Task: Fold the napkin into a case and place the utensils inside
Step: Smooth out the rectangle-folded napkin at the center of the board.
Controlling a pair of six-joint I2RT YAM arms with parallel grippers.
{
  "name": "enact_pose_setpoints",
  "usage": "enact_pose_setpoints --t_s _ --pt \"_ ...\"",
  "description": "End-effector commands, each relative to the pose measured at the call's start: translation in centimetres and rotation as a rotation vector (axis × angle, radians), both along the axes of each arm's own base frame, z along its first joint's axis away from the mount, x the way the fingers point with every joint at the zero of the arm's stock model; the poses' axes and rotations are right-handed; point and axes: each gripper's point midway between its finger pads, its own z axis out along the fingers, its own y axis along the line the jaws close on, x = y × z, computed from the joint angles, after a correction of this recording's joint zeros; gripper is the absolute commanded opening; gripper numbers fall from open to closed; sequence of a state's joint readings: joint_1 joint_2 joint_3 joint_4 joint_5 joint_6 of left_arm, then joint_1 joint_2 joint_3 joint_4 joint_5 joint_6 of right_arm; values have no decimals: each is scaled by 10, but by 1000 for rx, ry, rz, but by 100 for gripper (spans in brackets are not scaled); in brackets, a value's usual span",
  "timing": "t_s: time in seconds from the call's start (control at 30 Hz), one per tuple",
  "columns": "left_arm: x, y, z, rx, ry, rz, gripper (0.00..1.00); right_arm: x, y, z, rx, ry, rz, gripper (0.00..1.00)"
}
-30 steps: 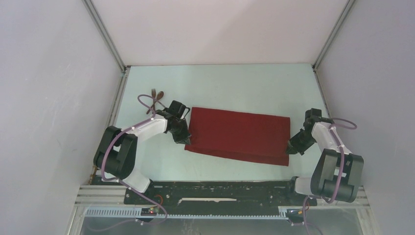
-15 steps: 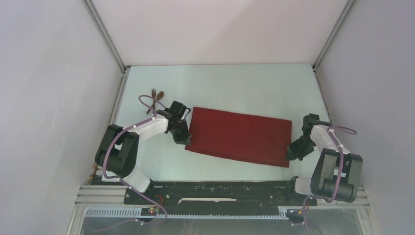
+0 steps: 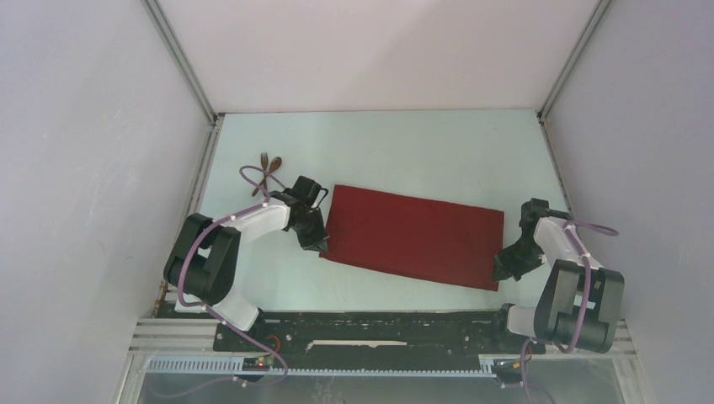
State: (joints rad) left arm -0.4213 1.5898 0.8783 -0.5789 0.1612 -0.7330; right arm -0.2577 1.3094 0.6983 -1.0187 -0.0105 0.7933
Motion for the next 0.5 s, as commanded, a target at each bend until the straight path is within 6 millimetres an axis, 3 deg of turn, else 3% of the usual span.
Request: enact_pose_setpoints --t_s 0.0,0.47 --pt "0 15 -5 70 -15 5 0 -17 -15 2 -100 55 -30 0" --pt "-1 18 -17 95 11 -1 0 -15 -15 -19 -112 93 -37 0"
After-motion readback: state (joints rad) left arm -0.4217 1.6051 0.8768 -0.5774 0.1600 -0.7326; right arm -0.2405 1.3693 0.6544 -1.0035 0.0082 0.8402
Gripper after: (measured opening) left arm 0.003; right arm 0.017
